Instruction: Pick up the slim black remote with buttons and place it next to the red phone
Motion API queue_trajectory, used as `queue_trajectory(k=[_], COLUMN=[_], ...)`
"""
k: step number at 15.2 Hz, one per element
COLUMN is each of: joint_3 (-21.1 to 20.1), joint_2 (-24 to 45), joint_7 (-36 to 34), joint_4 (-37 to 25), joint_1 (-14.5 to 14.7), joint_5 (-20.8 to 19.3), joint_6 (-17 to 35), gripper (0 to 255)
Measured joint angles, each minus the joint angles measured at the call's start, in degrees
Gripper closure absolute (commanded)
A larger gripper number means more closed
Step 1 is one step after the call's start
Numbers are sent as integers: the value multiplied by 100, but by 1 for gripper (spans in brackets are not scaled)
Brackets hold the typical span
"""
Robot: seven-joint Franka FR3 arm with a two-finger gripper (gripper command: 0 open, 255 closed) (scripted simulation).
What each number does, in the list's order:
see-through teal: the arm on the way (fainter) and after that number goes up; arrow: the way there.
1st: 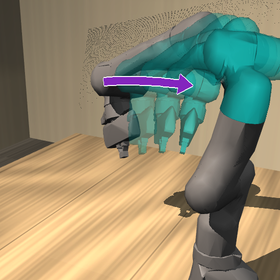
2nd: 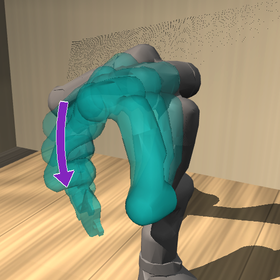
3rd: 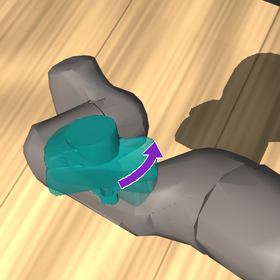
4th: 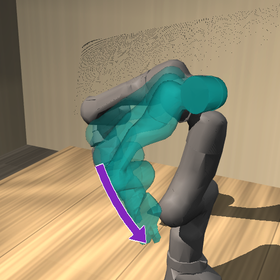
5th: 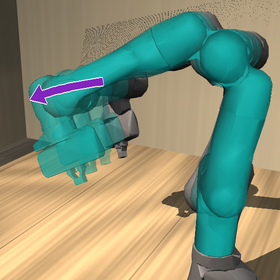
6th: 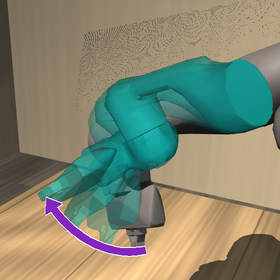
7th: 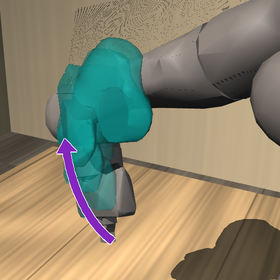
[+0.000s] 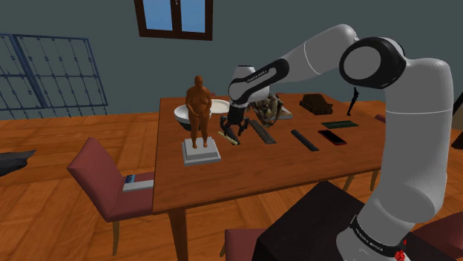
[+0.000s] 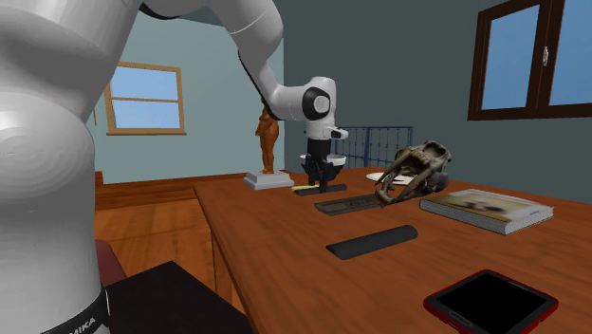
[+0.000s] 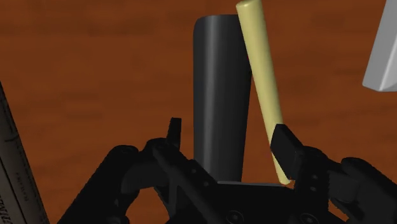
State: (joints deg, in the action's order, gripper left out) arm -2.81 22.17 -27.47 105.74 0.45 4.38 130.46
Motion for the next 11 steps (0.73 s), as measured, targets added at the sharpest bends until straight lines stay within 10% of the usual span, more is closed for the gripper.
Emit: queue_trajectory(k=[11], joint_3=[4], joint_2=[-34], joint_7=[-3], joint_4=[-37], joint_1=[-4], joint_5=[-9], joint_6=[-93], gripper=[255])
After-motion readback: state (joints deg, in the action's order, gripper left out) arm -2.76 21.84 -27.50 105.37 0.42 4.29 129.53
